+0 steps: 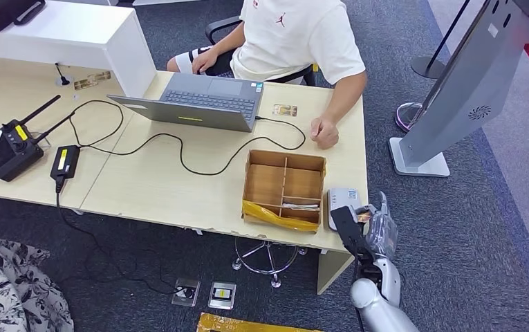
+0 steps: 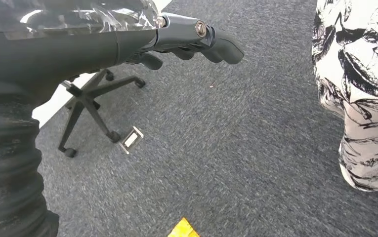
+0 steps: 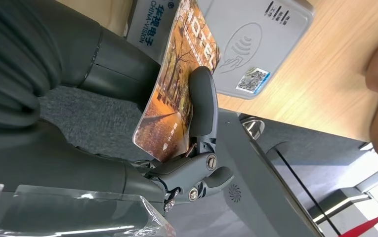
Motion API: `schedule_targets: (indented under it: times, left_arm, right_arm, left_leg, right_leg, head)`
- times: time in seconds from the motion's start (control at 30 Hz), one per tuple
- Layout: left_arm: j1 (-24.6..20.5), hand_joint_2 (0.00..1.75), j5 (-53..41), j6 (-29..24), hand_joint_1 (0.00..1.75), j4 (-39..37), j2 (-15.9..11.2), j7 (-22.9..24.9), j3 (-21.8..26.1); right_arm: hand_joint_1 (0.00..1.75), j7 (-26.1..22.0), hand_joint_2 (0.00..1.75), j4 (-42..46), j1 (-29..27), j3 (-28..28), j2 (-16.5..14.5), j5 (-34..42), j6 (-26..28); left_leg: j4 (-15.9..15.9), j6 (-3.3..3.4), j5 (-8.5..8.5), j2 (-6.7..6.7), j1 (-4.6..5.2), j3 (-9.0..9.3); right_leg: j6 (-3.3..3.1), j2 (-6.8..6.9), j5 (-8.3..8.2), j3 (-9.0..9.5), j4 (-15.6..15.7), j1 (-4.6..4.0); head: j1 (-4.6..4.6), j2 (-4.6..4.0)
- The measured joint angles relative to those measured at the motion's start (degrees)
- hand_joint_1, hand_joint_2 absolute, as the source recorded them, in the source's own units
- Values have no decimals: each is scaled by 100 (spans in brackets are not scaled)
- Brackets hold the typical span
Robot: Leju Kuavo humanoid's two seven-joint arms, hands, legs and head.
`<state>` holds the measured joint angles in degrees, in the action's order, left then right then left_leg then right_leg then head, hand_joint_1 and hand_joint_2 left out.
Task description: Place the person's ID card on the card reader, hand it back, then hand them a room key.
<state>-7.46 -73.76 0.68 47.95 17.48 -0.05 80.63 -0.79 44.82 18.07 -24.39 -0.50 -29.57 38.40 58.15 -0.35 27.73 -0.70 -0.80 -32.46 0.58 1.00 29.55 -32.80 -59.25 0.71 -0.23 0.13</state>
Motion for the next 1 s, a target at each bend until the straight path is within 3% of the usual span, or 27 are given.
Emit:
schedule_targets:
  times: [0.63,0.87,1.0]
  left_arm:
    - [-4,175,-227,0,0,48,9,114,2]
    - [-51,175,-787,0,0,99,22,420,0]
    - [-55,175,-811,0,0,104,25,413,0]
  right_arm:
    - [175,-143,175,-202,42,90,-47,16,0]
    - [175,-959,175,-272,83,301,-259,75,1]
    - [175,-1755,175,241,-86,688,-535,-566,7]
  left_leg:
    - [0,0,0,0,0,8]
    - [0,0,-1,1,0,7]
    - [0,0,0,1,-1,4]
  right_leg:
    - [0,0,0,8,0,0]
    - [0,-1,-1,7,-1,0]
    - [-1,-1,-1,3,-3,-1]
  head:
    - [1,0]
    - [1,0]
    - [0,0]
